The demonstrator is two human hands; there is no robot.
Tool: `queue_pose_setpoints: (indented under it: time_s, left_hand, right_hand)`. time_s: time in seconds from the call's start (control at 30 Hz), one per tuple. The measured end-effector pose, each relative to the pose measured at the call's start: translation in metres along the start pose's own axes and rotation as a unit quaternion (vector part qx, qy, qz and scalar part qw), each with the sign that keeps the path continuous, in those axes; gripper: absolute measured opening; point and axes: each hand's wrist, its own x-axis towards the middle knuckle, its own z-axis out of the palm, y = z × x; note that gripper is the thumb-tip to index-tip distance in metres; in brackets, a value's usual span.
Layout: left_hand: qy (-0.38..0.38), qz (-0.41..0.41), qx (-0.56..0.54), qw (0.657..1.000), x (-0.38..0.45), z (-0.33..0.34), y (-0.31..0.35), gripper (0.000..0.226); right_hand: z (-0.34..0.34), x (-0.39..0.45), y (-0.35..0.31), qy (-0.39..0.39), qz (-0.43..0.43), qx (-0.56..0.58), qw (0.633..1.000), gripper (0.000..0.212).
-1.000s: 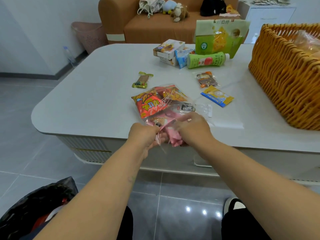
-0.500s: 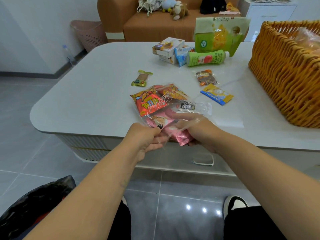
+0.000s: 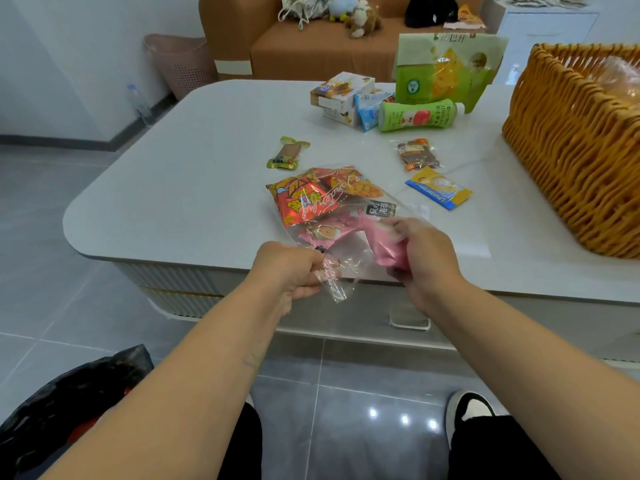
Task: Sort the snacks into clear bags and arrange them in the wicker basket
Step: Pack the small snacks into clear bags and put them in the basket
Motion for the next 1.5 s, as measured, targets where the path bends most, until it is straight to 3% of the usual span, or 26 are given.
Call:
queue_pose_setpoints:
  time_s: [0.13,0.2,0.3,0.53,0.7,0.8,0.93,1.0,1.07,1.13,1.3,1.37,1.43,1.5]
  left_hand:
    - [-0.004,-0.006,0.023,1.0,0.0,0.0,0.0,0.013]
    - [-0.003,-0.003,0.025,1.0,-0.002,0.002,0.0,0.008]
    - [-0.003,-0.003,0.027,1.0,-0.004,0.005,-0.001,0.004]
    - [-0.093,-0.044,0.028,0.994,-0.018,0.014,-0.007,0.02]
    - [-0.108,-0.011,0.059,0.992,-0.023,0.008,0.0,0.021]
    - [-0.126,0.02,0.162,0.979,-0.026,0.003,0.001,0.045]
    - [-0.041,0.116,0.341,0.932,-0.032,0.006,-0.015,0.114]
    - [0.023,0.196,0.39,0.899,-0.038,0.013,-0.028,0.126]
    - [0.101,0.282,0.448,0.842,-0.041,0.019,-0.037,0.103]
    - [0.169,0.37,0.494,0.768,-0.038,0.02,-0.04,0.066]
    - [0.232,0.504,0.535,0.638,-0.02,0.01,-0.039,0.013]
    - [0.228,0.52,0.542,0.62,-0.019,0.005,-0.038,0.009]
    - [0.229,0.524,0.536,0.621,-0.019,0.001,-0.038,0.021]
    - [0.233,0.53,0.528,0.621,-0.017,-0.004,-0.039,0.025]
  right_hand:
    - [0.01,0.009,0.014,-0.055,-0.026,0.031,0.998,0.032]
    - [0.01,0.012,0.017,-0.077,-0.033,0.008,0.996,0.047]
    - [0.01,0.011,0.016,-0.053,-0.062,-0.028,0.996,0.046]
    - [0.017,0.019,0.022,0.061,-0.159,-0.18,0.969,0.053]
    - [0.01,0.004,0.023,0.006,-0.232,-0.258,0.938,0.047]
    - [0.005,0.009,0.02,-0.012,-0.253,-0.297,0.921,0.043]
    - [0.003,0.022,0.019,0.003,-0.249,-0.362,0.898,0.033]
    - [0.003,0.025,0.022,0.006,-0.283,-0.438,0.853,0.026]
    - [0.007,0.022,0.025,-0.012,-0.313,-0.555,0.771,0.021]
    - [0.011,0.015,0.026,-0.024,-0.328,-0.611,0.72,0.024]
    - [0.001,0.016,0.008,-0.061,-0.321,-0.647,0.689,0.037]
    - [-0.007,0.025,0.004,-0.041,-0.337,-0.693,0.636,0.032]
    - [-0.01,0.031,0.004,-0.016,-0.379,-0.68,0.628,0.03]
    - [-0.01,0.034,0.01,0.013,-0.525,-0.624,0.579,0.023]
